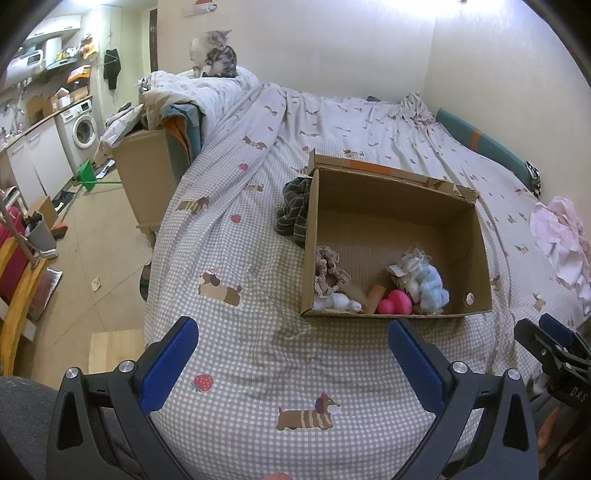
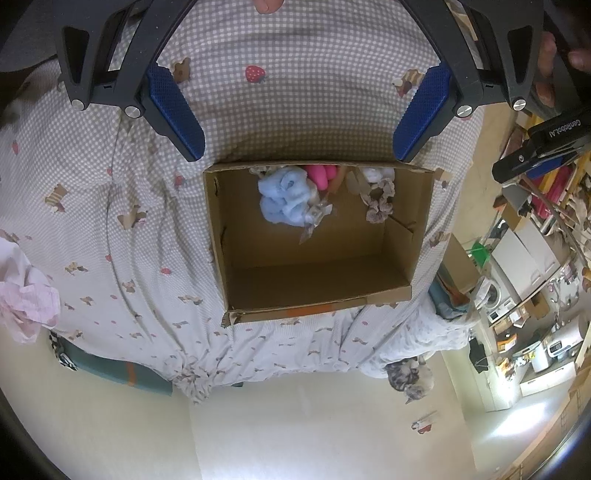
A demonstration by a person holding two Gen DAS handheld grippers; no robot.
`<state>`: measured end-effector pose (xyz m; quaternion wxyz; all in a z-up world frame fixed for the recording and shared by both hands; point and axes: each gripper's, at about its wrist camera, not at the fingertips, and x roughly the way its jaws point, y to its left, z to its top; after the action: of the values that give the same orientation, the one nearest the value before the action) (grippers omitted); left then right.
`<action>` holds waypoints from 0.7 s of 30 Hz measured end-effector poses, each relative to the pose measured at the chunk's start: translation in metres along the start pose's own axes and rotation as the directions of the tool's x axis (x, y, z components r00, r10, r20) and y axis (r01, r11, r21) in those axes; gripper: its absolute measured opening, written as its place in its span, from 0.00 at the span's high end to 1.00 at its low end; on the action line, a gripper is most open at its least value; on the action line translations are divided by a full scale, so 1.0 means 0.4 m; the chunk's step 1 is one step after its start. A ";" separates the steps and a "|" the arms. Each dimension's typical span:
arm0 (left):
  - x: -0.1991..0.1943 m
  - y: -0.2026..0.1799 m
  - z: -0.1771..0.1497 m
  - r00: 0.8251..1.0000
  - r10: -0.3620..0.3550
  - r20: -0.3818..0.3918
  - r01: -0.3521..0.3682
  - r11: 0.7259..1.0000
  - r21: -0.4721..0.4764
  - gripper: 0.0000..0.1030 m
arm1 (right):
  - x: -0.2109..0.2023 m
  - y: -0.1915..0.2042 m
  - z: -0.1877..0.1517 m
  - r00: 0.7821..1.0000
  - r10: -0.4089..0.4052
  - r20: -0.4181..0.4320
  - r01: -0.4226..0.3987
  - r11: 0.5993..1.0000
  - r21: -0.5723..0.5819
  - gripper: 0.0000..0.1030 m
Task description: Organize soft objects
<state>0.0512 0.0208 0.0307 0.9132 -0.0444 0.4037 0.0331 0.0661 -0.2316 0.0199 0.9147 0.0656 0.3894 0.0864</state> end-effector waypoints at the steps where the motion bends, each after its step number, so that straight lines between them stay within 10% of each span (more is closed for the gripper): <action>1: -0.001 -0.002 0.001 1.000 0.001 -0.002 -0.001 1.000 -0.001 0.00 | 0.000 0.000 0.000 1.000 0.000 0.001 0.000 1.000 0.000 0.00; 21: -0.001 -0.003 0.002 1.000 0.000 -0.001 0.000 1.000 -0.008 0.00 | 0.000 0.005 -0.001 1.000 0.000 0.002 0.000 1.000 -0.004 0.00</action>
<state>0.0517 0.0198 0.0316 0.9129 -0.0480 0.4040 0.0347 0.0655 -0.2297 0.0198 0.9152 0.0641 0.3882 0.0871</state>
